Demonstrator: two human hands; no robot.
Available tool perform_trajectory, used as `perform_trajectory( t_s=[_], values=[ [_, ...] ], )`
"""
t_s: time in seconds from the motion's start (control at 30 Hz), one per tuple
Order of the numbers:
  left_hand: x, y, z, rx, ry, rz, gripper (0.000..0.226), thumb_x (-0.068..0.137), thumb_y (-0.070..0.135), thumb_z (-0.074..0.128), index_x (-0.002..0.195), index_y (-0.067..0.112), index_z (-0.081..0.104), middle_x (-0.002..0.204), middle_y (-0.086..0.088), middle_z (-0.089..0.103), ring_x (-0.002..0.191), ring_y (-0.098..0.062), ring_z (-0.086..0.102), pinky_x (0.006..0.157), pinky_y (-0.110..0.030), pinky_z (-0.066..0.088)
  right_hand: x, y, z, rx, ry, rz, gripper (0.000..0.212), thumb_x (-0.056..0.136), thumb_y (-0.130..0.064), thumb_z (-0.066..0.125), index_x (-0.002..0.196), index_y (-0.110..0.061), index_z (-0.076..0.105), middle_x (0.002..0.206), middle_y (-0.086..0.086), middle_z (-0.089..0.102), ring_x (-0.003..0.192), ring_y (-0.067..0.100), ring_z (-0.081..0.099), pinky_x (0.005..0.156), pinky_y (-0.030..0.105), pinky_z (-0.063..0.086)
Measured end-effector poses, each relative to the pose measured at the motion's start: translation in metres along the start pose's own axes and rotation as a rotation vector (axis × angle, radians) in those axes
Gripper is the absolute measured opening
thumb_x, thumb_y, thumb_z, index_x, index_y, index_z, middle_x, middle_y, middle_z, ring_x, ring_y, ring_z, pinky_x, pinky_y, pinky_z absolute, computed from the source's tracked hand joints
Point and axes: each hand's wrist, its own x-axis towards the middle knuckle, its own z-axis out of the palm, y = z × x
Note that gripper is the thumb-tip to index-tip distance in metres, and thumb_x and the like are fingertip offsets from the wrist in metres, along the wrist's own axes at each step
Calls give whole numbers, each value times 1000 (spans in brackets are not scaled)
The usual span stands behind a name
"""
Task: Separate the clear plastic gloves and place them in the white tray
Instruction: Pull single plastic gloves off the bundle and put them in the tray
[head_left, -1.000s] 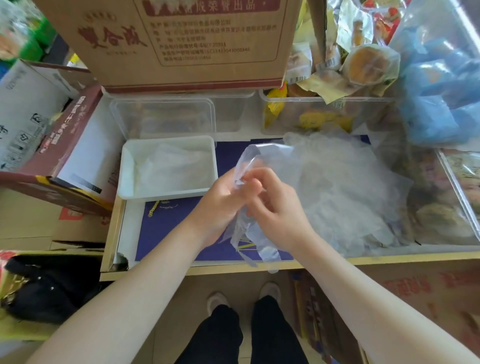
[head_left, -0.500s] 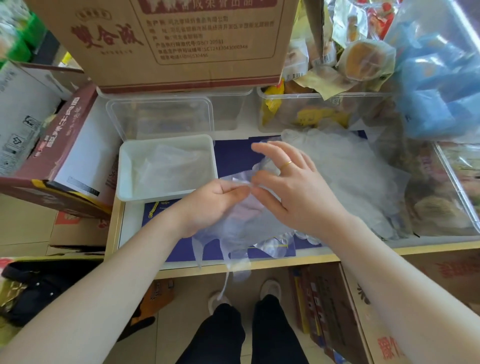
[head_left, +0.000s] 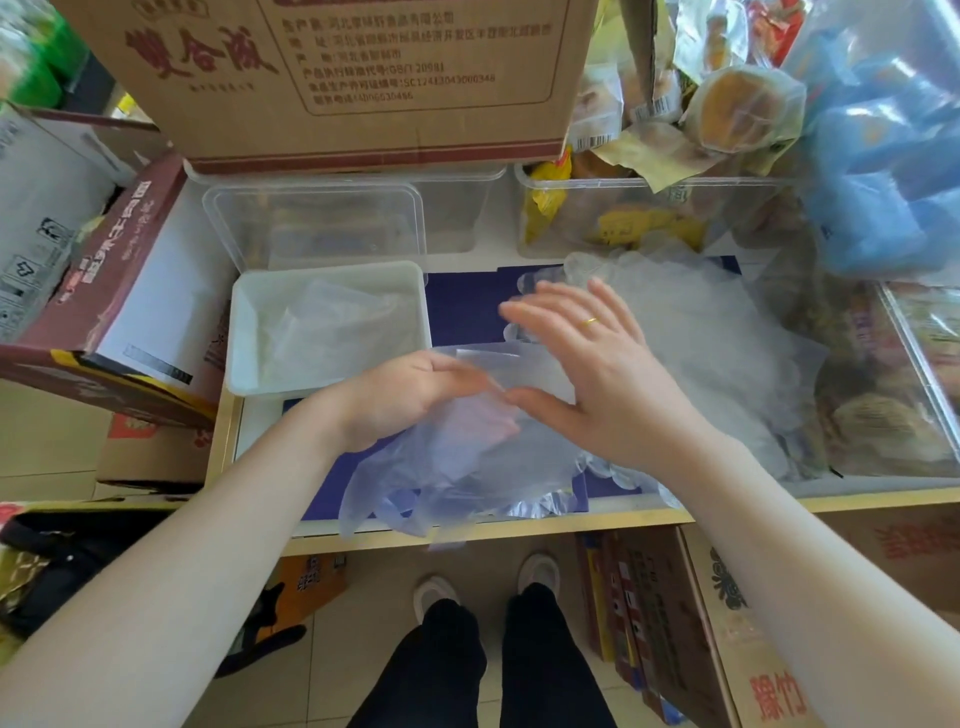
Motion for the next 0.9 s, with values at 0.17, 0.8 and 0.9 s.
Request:
perform_trajectory(
  t_s=[0.17,0.8,0.9],
  values=[
    [5,7,1,57,-39,17,32,96,26,45,108,8,67,107,-12,68,101,-20,64,95,-36,46,14,9,-10,377,-190,136,14,83,-17,69,95,-11,68,83,-1,68,73,10,60,70,20,46],
    [20,1,6,-59,152,57,7,85,6,62,83,10,68,66,3,70,59,-4,62,54,-9,43,22,63,-35,492,-291,314,17,87,-10,62,72,-17,58,57,-12,62,54,2,60,57,6,41],
    [19,-1,2,28,106,22,7,81,2,67,83,8,69,66,-3,67,59,-9,58,61,-16,47,24,65,-33,466,-226,331,27,90,-14,57,65,-21,53,48,-12,57,45,1,54,52,7,38]
  ],
)
